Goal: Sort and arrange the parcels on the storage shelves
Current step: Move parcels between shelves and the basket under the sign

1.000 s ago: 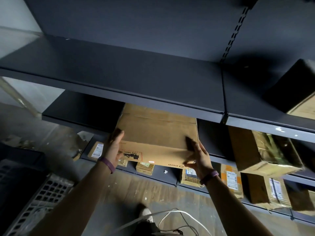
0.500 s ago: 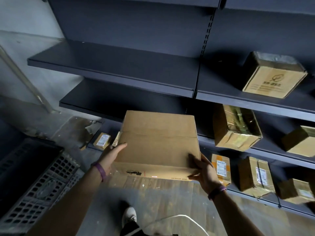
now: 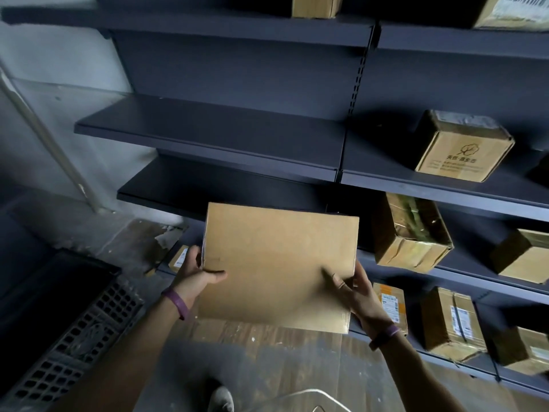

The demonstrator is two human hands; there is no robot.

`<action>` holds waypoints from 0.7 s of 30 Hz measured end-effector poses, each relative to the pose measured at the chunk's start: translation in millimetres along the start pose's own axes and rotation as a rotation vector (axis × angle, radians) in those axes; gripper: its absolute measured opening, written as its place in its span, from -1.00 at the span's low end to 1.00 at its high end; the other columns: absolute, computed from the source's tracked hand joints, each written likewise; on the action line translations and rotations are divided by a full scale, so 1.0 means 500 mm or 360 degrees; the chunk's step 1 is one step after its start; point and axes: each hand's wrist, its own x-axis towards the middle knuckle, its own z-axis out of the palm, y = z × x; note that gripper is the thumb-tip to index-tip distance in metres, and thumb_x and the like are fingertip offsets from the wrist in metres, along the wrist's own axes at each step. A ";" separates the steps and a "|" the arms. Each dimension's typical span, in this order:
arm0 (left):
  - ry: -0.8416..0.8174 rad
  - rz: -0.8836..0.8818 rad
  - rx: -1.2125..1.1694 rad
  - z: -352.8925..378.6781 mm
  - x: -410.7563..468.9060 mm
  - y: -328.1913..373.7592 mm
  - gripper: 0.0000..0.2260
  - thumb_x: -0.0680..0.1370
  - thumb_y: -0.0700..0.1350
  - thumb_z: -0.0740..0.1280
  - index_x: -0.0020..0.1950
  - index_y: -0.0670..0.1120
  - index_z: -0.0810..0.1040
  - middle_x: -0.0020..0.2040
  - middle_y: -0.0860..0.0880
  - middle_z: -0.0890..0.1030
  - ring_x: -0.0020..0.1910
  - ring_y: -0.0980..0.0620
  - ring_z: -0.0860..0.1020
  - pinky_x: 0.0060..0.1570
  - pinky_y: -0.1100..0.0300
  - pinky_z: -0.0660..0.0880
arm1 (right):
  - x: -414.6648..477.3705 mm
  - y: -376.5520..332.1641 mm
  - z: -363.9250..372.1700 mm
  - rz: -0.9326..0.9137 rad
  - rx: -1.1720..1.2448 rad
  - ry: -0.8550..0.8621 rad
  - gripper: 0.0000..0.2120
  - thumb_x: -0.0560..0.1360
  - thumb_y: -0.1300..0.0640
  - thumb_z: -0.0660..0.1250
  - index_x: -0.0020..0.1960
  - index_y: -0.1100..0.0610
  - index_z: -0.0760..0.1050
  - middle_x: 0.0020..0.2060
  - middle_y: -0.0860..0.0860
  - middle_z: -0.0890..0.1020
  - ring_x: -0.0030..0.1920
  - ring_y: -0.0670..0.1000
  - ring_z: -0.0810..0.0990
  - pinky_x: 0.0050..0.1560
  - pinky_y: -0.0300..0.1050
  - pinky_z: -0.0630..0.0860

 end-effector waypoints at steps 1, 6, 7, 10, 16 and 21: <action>0.0005 -0.0003 0.0005 -0.002 0.000 0.002 -0.47 0.34 -0.36 0.50 0.18 -0.03 0.38 0.10 -0.01 0.59 0.13 -0.06 0.55 0.12 -0.03 0.48 | 0.000 0.005 0.000 -0.0001 -0.0034 0.0047 -0.42 0.50 0.19 0.38 0.45 -0.03 0.25 0.22 0.14 0.55 0.23 0.23 0.53 0.13 0.21 0.55; 0.0018 -0.0220 -0.0251 0.004 -0.032 0.054 -0.44 0.38 0.28 0.34 0.32 0.08 0.41 0.10 0.08 0.56 0.21 -0.02 0.49 0.18 0.10 0.42 | -0.003 0.026 -0.004 0.0011 -0.0015 0.0149 -0.52 0.51 0.36 0.34 0.30 0.03 0.26 0.18 0.15 0.51 0.19 0.15 0.52 -0.02 -0.04 0.57; 0.0064 -0.0312 -0.0319 0.003 -0.031 0.064 -0.24 0.32 0.42 0.22 0.39 0.02 0.37 0.20 -0.02 0.55 0.27 -0.09 0.46 0.27 0.00 0.38 | -0.004 0.028 -0.004 -0.0013 -0.0010 0.0157 -0.54 0.50 0.40 0.34 0.25 0.02 0.28 0.16 0.13 0.52 0.17 0.12 0.52 -0.07 -0.12 0.58; 0.0071 -0.0464 -0.0290 0.000 -0.035 0.094 -0.17 0.30 0.53 0.08 0.37 0.01 0.40 0.26 -0.13 0.51 0.30 -0.18 0.42 0.24 -0.13 0.35 | -0.009 0.030 -0.004 -0.0081 -0.0097 0.0195 -0.56 0.45 0.44 0.38 0.14 0.03 0.31 0.11 0.13 0.54 0.15 0.10 0.54 -0.05 -0.15 0.56; -0.0016 -0.0352 -0.0513 -0.011 -0.058 0.090 -0.72 0.58 0.07 0.17 0.15 -0.06 0.50 0.14 -0.19 0.55 0.08 -0.11 0.49 0.23 -0.11 0.37 | -0.022 -0.011 -0.011 -0.0043 0.0106 0.0123 -0.44 0.44 -0.11 0.43 0.36 0.01 0.35 0.30 0.06 0.52 0.29 0.01 0.52 0.16 0.02 0.52; 0.0028 -0.0422 -0.0573 -0.035 -0.065 0.068 -0.86 0.53 -0.40 0.26 -0.13 -0.20 0.52 -0.06 -0.18 0.57 0.02 -0.16 0.51 0.03 0.39 0.43 | -0.021 -0.053 -0.009 0.0096 0.0228 -0.0048 -0.32 0.42 -0.38 0.27 0.41 -0.04 0.35 0.30 0.00 0.56 0.29 0.05 0.54 0.21 0.14 0.51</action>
